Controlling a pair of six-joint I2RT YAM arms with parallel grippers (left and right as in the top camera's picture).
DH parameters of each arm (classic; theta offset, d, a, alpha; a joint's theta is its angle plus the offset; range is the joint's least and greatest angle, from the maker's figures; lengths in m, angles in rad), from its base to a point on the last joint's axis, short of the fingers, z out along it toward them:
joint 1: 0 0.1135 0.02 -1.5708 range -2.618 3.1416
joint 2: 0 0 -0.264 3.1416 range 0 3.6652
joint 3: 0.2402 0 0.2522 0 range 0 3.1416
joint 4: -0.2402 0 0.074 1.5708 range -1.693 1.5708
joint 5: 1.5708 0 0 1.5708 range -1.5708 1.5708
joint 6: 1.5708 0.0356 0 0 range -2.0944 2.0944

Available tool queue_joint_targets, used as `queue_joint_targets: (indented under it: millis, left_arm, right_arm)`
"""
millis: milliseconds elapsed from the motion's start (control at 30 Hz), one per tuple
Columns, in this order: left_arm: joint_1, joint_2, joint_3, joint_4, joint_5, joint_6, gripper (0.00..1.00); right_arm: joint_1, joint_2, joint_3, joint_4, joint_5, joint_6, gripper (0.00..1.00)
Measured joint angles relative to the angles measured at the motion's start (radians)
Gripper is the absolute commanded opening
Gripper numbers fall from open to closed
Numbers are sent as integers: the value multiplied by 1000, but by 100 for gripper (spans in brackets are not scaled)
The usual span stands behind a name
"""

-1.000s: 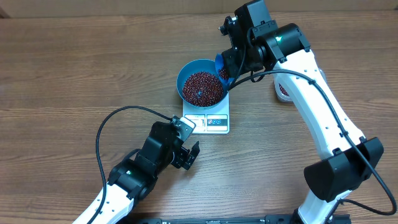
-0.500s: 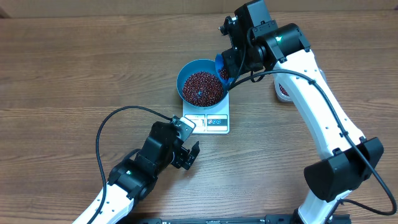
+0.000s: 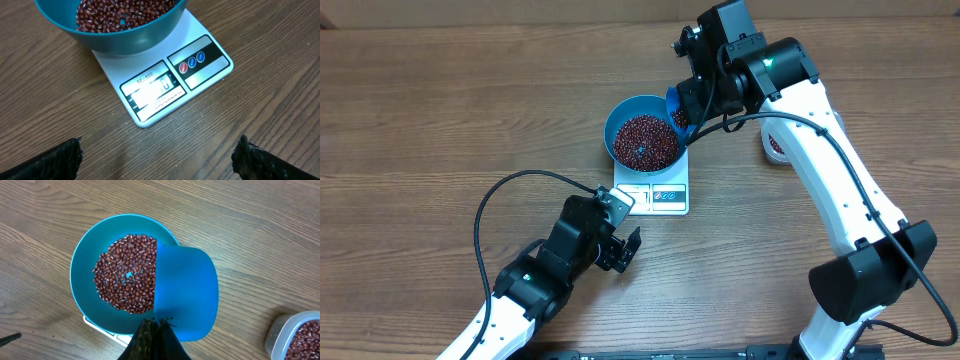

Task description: Scoop item into bowl and weigh 150g on scale

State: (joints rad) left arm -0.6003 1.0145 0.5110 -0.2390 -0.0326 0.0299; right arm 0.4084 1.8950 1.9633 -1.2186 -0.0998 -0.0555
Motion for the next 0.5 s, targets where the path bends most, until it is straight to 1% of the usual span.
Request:
queue_joint_targets:
  millis: [400, 500]
  left_arm:
    - [0, 0, 0, 0, 0, 0, 100]
    - [0, 0, 0, 0, 0, 0, 100]
  right_arm:
    - [0, 0, 0, -13, -1, 0, 4]
    - [0, 0, 0, -13, -39, 1, 4]
